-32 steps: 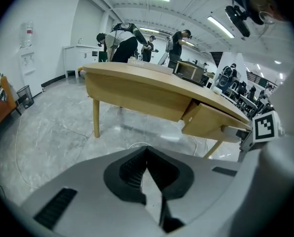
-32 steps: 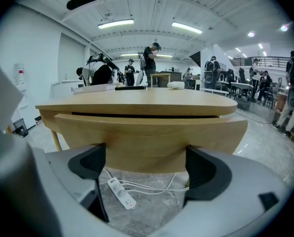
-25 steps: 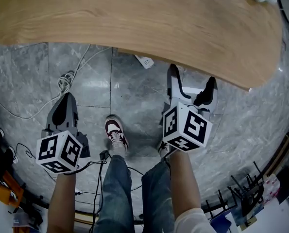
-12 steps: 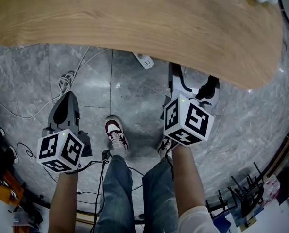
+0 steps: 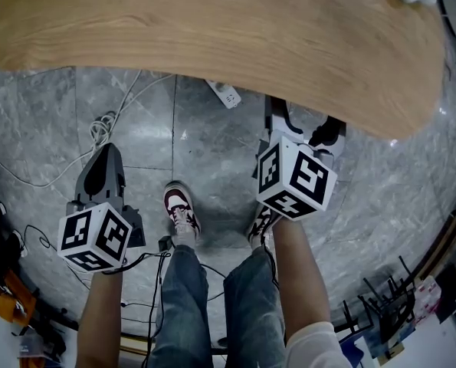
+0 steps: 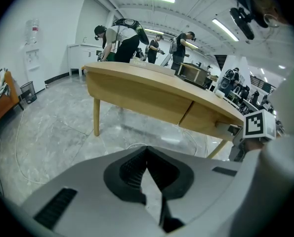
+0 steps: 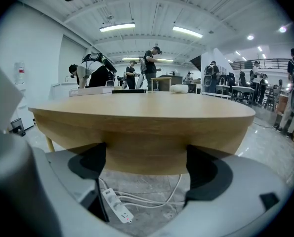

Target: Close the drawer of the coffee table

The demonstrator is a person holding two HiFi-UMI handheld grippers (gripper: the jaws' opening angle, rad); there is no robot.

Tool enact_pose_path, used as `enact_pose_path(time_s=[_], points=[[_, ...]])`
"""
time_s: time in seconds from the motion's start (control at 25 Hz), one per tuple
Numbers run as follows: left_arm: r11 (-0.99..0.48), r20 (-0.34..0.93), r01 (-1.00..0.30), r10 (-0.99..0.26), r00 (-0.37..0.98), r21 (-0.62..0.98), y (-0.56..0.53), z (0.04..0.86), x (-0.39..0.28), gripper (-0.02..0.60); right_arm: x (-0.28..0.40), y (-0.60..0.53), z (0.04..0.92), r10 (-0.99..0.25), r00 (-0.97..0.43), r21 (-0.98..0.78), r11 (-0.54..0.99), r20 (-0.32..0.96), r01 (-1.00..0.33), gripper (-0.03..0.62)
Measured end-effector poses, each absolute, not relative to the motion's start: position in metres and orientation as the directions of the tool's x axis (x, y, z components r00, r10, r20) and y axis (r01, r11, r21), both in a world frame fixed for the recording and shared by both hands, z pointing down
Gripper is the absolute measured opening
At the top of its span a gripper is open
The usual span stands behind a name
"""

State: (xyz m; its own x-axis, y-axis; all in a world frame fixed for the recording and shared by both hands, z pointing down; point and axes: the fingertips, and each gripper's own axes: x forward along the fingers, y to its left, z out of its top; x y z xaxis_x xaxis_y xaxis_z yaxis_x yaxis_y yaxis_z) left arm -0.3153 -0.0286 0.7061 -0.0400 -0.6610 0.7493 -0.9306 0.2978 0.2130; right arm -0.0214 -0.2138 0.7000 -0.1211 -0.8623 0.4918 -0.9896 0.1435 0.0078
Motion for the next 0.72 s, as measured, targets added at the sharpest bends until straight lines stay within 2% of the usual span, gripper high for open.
enact_pose_path(time_s=[0.32,0.72], points=[[0.309,0.749,-0.926,-0.661,-0.046,0.217,-0.024,0.704,-0.316,-0.005,-0.021,-0.22,0.7,-0.875,-0.118,0.01,0.139,0.47,-0.99,0.509],[0.325,0.734,-0.92,-0.676,-0.065,0.218,-0.022,0.693,-0.315,-0.005,-0.021,-0.219,0.701,-0.846,-0.135,-0.008,0.153,0.515,-0.988,0.508]])
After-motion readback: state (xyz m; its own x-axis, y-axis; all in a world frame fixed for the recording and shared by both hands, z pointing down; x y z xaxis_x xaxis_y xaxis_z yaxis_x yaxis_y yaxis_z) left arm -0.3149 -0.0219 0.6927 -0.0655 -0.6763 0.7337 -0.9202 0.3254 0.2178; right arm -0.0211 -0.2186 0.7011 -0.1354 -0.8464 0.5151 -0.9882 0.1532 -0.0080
